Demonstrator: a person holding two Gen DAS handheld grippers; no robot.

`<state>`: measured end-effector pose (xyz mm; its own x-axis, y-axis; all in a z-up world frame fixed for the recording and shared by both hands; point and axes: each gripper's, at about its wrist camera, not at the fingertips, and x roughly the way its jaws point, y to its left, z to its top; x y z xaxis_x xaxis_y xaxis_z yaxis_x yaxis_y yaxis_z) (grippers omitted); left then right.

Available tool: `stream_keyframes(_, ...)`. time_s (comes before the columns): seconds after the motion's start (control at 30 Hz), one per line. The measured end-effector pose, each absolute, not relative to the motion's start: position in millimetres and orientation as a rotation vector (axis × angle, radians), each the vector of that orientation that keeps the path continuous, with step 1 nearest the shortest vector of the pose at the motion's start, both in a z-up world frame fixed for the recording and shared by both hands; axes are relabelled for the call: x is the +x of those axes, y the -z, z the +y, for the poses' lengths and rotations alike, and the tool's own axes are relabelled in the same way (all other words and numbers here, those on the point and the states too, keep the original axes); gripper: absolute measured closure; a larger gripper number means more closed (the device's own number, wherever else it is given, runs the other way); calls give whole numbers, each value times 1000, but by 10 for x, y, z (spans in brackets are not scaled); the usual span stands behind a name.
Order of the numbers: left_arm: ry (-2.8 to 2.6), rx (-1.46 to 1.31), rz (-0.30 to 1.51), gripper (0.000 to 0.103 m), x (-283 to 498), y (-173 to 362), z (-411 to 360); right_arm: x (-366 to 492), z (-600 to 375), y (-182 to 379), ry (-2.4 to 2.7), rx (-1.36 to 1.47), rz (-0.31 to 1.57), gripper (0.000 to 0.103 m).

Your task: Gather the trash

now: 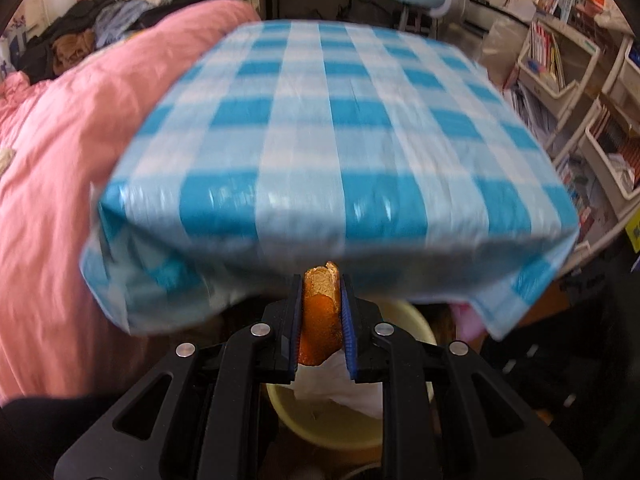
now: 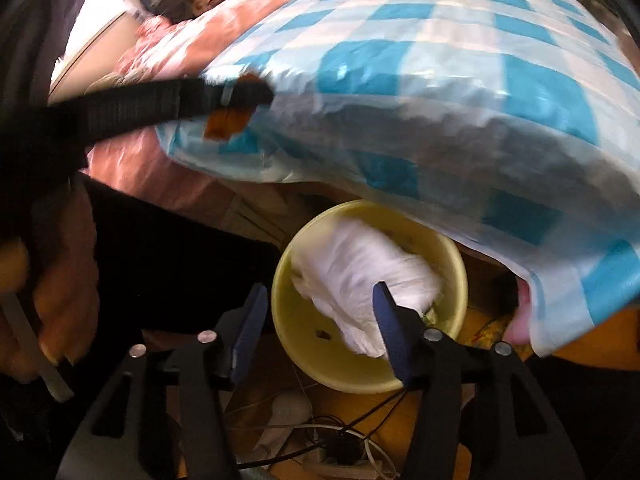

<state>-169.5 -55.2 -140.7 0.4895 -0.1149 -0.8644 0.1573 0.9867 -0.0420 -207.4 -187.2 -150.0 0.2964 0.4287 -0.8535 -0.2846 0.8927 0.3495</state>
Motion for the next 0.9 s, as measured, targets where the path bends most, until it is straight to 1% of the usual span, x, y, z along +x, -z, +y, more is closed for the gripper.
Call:
stream_keyframes(0.03,175,49,1071,86,-1731,1457,-570,-2094,-1926,1465,-450,151,1159,41)
stream_keyframes(0.07,185,57,1096,86,-1772,1507,-595,-2105,-1971,1430,-421,155,1139,38)
stream_keyframes(0.1,188,66,1112,86,-1817,1543,-617,-2085,-1978,1413,-400,154,1124,32)
stream_keyframes(0.2,179,73,1111,80,-1912,1563,-634,-2134,-2073,1300,-297,128,1043,23)
stream_keyframes(0.23,167,71,1095,71,-1935,1540,-621,-2134,-2095,1265,-271,117,1019,22)
stream_keyframes(0.27,155,68,1075,60,-1947,1507,-611,-2159,-2116,1197,-229,97,969,20)
stream_keyframes(0.3,136,65,1038,55,-1967,1449,-593,-2164,-2118,1167,-212,87,945,18)
stream_keyframes(0.37,104,64,968,40,-1994,1342,-568,-2179,-2119,1098,-166,46,874,16)
stream_keyframes(0.4,89,61,930,36,-2014,1287,-556,-2182,-2117,1054,-139,14,831,13)
stream_keyframes(0.47,62,59,871,26,-2021,1189,-539,-2239,-2074,951,-96,-51,737,10)
stream_keyframes(0.63,29,48,758,17,-2060,989,-497,-2285,-2038,862,-72,-114,631,8)
stream_keyframes(0.83,-1,8,676,8,-2116,838,-394,-2235,-2079,823,-33,-122,626,8)
stream_keyframes(0.9,-5,2,662,8,-2133,814,-381,-2233,-2076,820,-19,-126,624,8)
